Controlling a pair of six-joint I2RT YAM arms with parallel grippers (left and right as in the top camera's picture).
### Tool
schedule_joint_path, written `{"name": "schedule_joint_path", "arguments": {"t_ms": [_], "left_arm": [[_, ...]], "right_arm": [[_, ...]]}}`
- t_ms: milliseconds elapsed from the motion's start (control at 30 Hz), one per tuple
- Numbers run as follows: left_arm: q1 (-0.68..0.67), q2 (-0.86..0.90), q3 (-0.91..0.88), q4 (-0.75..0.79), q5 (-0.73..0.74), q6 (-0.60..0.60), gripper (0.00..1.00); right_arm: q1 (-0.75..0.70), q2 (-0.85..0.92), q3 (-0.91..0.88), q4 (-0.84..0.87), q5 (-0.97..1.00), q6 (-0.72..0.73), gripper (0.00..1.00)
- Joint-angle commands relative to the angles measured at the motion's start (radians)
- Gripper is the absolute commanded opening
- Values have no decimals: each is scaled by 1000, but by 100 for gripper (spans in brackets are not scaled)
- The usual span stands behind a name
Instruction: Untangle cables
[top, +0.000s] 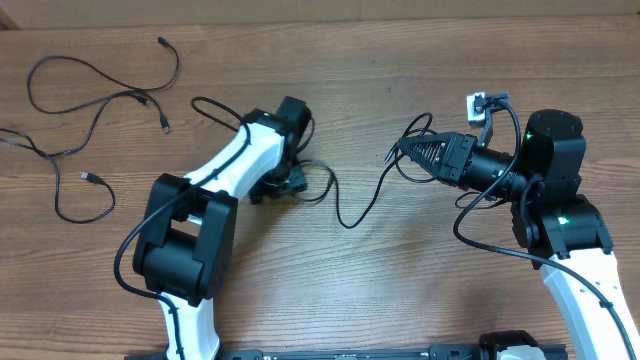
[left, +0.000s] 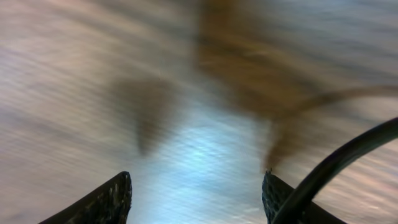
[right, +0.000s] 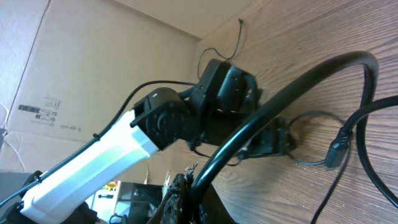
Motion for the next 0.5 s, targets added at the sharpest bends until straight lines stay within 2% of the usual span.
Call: {"name": "schedule_joint_path", "arguments": {"t_ms": [0,133,467], "left_arm": [[55,8,74,-68,-92,53,68],[111,8,151,-176,-129,91,68],[210,5,328,-394,-154,126,64]], "right_arm": [[-3,-12,6,4,32,-8,4],[-3,-12,6,-20,100,-8,4],[-3,-12,6,-175,444,-57,4]]}}
